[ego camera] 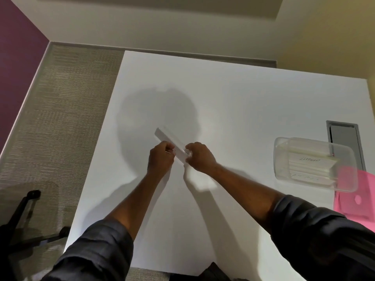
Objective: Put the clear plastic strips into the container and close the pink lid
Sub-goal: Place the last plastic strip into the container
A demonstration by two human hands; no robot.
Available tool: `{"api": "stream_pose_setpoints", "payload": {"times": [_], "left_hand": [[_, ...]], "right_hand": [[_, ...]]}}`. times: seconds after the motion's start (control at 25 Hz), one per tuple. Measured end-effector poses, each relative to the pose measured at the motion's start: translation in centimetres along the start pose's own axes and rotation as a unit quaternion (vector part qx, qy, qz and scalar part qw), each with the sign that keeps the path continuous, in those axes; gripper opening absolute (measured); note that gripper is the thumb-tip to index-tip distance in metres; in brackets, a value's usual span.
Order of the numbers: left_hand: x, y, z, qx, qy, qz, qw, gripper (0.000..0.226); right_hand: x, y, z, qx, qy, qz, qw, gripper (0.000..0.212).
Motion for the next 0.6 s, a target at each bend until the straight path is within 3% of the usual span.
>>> {"api": "stream_pose_setpoints", "payload": {"times": [0.16, 0.24, 0.32, 0.4, 0.6], "left_hand": [[-0.8, 1.9, -0.7, -0.18, -0.111, -0.059, 0.976, 0.037], [-1.2, 2.1, -0.6, -0.244, -0.158, -0.022, 0.957, 0.055], [-1.5, 1.8, -0.3, -0.243, -0.179, 0.048, 0.952, 0.064], [-1.7, 1.7, 0.1, -0.233, -0.186, 0.094, 0.95, 0.057], [-1.2, 1.7, -0.2, -0.252, -0.213, 0.117, 0.937, 0.056]], "right_hand": [[0.4, 1.0, -1.8, -0.004, 0.029, 0.008, 1.0, 0.047], [0.5, 1.6, -2.5, -0.012, 0.043, 0.012, 0.999, 0.044], [0.5, 2.1, -2.8, -0.021, 0.062, 0.025, 0.998, 0.043], [0.4, 2.4, -3.0, -0.019, 0.079, 0.04, 0.996, 0.043], [0.1, 3.0, -3.3, -0.047, 0.067, 0.029, 0.996, 0.04]]}}
Point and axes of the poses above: each hand's wrist, its own x-axis away from the middle knuckle, its own y-axis out of the back of the hand, z = x × y, the point moved 5 cm from there along -x, towards the middle knuckle, and after that the axes turned 14 degrees about -z, right-handed, at the moved point
